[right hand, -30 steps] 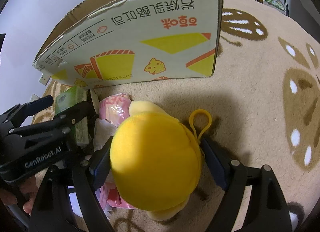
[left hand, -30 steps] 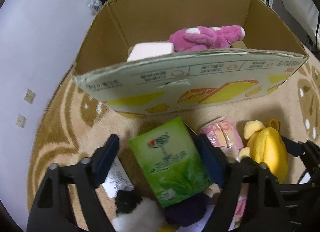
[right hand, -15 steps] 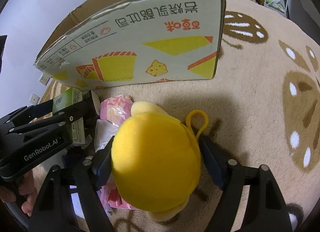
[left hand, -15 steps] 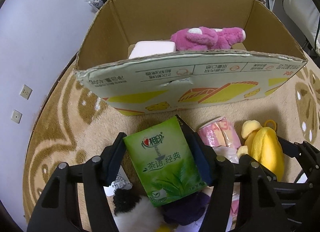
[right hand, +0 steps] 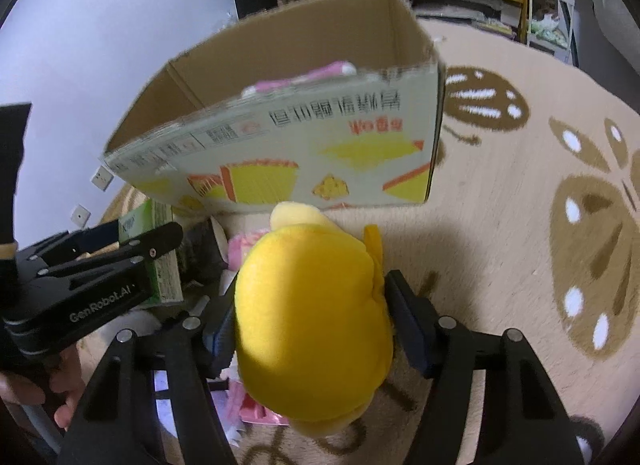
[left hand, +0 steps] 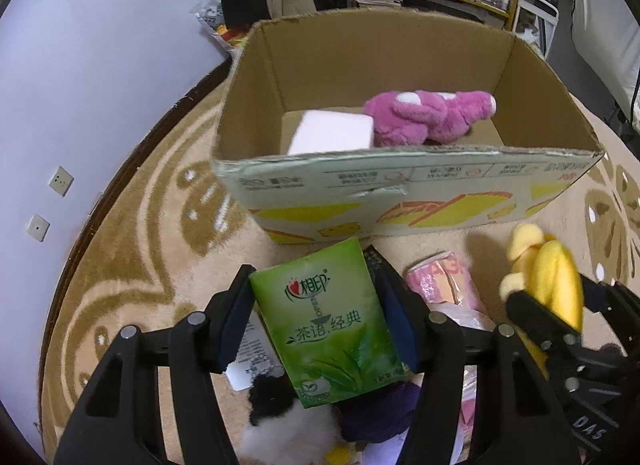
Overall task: Organize soft objects
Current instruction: 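Lift the tissue pack and yellow plush over the box with both tools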
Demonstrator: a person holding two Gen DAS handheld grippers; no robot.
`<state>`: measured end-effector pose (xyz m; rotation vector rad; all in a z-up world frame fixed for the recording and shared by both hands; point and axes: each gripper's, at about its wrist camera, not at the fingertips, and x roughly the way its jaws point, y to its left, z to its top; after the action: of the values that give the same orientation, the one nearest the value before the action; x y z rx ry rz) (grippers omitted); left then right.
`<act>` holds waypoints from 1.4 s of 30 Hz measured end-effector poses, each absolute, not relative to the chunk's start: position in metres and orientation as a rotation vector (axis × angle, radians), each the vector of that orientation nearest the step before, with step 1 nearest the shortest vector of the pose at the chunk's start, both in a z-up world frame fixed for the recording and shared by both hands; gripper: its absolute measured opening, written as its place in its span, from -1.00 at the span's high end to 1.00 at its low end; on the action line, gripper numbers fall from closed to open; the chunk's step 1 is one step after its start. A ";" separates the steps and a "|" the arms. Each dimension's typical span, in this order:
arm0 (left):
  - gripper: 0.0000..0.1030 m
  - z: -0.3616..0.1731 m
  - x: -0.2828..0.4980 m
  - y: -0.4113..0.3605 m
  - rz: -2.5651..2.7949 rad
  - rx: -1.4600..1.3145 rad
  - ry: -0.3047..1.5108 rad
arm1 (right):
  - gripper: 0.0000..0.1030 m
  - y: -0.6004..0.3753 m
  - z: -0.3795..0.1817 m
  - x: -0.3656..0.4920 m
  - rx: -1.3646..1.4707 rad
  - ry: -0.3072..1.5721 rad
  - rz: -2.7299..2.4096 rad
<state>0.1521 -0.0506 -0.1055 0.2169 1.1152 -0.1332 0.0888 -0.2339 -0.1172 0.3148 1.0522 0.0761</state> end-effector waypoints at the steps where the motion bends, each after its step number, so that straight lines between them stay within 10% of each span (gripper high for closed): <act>1: -0.16 -0.104 0.151 -0.049 -0.130 0.218 1.110 | -0.37 -0.234 -0.113 0.088 0.314 1.039 0.076; 42: 0.02 0.030 0.155 -0.029 -0.102 0.190 0.726 | -0.37 -0.244 -0.011 0.106 0.239 0.702 0.078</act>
<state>0.1550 -0.0287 0.0302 0.1904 0.7258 -0.1018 0.1062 -0.2444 -0.0112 0.2391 0.7021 0.0784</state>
